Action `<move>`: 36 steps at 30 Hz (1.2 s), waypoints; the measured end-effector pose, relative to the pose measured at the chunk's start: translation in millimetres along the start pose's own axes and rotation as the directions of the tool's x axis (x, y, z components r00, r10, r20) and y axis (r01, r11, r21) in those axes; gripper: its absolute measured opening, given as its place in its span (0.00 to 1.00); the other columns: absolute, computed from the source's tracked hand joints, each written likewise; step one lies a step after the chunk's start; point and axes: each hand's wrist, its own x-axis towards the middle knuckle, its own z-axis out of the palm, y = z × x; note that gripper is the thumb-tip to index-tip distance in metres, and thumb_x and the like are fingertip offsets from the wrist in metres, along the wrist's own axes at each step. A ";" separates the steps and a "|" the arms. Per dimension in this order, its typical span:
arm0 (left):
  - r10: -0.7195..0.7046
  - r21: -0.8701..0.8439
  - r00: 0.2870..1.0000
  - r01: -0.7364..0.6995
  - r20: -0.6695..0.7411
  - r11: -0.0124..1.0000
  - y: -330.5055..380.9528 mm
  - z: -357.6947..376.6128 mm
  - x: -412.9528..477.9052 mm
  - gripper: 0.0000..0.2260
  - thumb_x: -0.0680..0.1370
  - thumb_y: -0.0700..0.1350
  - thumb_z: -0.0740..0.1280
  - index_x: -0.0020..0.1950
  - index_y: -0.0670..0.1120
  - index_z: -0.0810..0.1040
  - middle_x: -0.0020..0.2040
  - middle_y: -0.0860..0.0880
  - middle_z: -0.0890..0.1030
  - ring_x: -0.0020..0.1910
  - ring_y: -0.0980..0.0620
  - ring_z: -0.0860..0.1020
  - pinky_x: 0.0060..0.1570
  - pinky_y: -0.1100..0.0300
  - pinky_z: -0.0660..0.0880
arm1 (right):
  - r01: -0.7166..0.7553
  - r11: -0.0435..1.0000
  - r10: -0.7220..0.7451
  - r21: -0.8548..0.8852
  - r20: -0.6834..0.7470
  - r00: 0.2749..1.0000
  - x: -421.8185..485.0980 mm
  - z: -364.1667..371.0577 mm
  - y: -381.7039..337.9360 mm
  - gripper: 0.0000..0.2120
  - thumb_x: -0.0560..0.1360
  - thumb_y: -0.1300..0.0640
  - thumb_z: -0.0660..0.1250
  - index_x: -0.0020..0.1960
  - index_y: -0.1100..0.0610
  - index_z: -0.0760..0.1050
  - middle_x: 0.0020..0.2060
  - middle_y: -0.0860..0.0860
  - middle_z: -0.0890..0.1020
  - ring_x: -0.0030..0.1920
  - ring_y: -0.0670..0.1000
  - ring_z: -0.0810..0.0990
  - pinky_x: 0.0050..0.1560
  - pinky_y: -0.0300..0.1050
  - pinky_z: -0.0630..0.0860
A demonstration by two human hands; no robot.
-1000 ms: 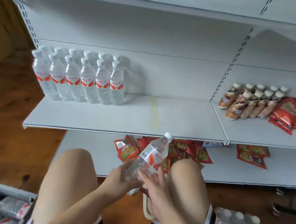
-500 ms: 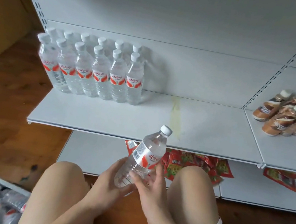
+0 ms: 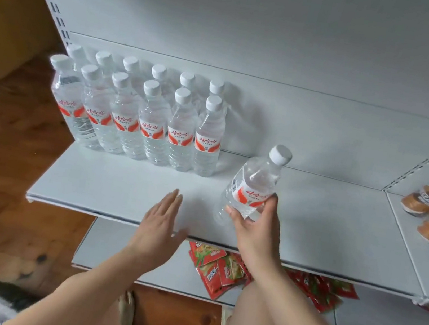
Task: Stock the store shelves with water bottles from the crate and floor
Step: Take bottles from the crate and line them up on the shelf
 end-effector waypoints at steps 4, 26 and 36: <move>-0.016 0.194 1.000 0.012 0.022 0.981 -35.1 17.5 9.3 0.40 0.72 0.73 0.28 0.80 0.55 0.32 0.78 0.57 0.28 0.77 0.58 0.26 0.75 0.59 0.26 | 0.090 0.985 -0.082 -0.145 0.063 0.995 29.9 12.4 14.7 0.34 0.71 0.58 0.78 0.72 0.54 0.65 0.62 0.49 0.76 0.61 0.47 0.77 0.62 0.49 0.77; 0.054 0.271 0.997 -0.038 -0.052 0.962 -57.8 39.9 15.5 0.32 0.84 0.64 0.47 0.83 0.48 0.55 0.83 0.48 0.56 0.82 0.50 0.48 0.75 0.51 0.49 | 0.071 0.835 0.006 -0.545 0.137 0.991 183.6 59.7 -20.1 0.27 0.74 0.50 0.76 0.62 0.64 0.67 0.57 0.63 0.81 0.58 0.65 0.80 0.52 0.54 0.78; -0.142 -0.168 0.990 0.138 -0.015 0.976 -29.8 6.9 -14.4 0.32 0.83 0.57 0.60 0.83 0.49 0.51 0.83 0.55 0.48 0.82 0.55 0.47 0.79 0.59 0.44 | -0.181 0.983 0.180 0.018 0.063 0.982 2.0 40.9 -24.4 0.04 0.81 0.57 0.65 0.52 0.54 0.78 0.41 0.51 0.85 0.42 0.51 0.85 0.43 0.50 0.83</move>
